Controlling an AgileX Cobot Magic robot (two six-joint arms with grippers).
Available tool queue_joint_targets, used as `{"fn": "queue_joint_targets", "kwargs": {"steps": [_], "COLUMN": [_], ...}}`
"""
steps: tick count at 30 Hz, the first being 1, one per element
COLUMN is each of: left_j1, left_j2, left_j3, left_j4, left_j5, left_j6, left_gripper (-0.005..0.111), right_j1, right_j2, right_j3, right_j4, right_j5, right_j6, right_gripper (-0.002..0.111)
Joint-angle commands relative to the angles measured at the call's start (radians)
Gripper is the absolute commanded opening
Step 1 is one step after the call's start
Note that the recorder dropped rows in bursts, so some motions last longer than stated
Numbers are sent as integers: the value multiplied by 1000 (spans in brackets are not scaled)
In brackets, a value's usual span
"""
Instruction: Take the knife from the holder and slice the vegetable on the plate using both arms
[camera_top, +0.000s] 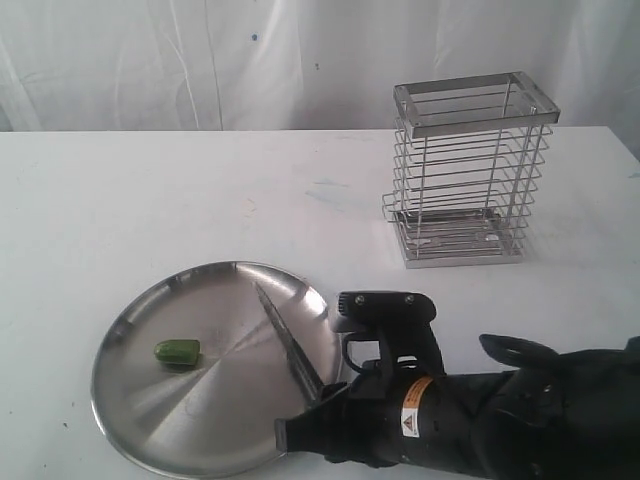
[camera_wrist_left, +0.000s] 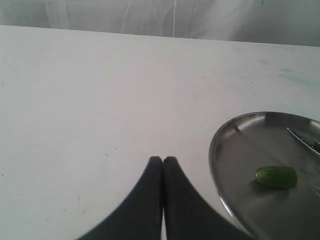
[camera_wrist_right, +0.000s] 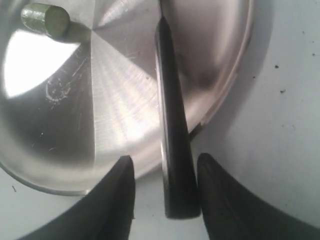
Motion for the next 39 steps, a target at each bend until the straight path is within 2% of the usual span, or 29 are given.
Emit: {"fn": "queue_joint_targets", "kwargs": {"steps": [1,7,11,17,26,30,34,39], "left_j1": [-4,-4,-4,-4,-4,-4,-4,-4], "left_j2": [-4,-4,-4,-4,-4,-4,-4,-4], "left_j3": [4,4,4,4,4,4,4,4], "left_j4": [-8,-8,-8,-8,-8,-8,-8,-8], "left_j5": [-2,-2,-2,-2,-2,-2,-2,-2], "left_j6": [-1,-1,-1,-1,-1,-1,-1,-1], "left_gripper": [0,0,0,0,0,0,0,0], "right_j1": [0,-44,-84,-113,-111,-111,-111,-111], "right_j2": [1,1,1,1,1,1,3,40], "right_j3": [-27,-52,-119,-195,-446,-514,-515,-523], "right_j4": [-6,-1,-3,-3,-3,7,124,294], "right_j5": [-2,32,118,226,649,733,759,786], "right_j6": [-29,-29,-140,-204,-389,-383,-373,-466], "right_gripper": [40,41,50,50,50,50,50,50]}}
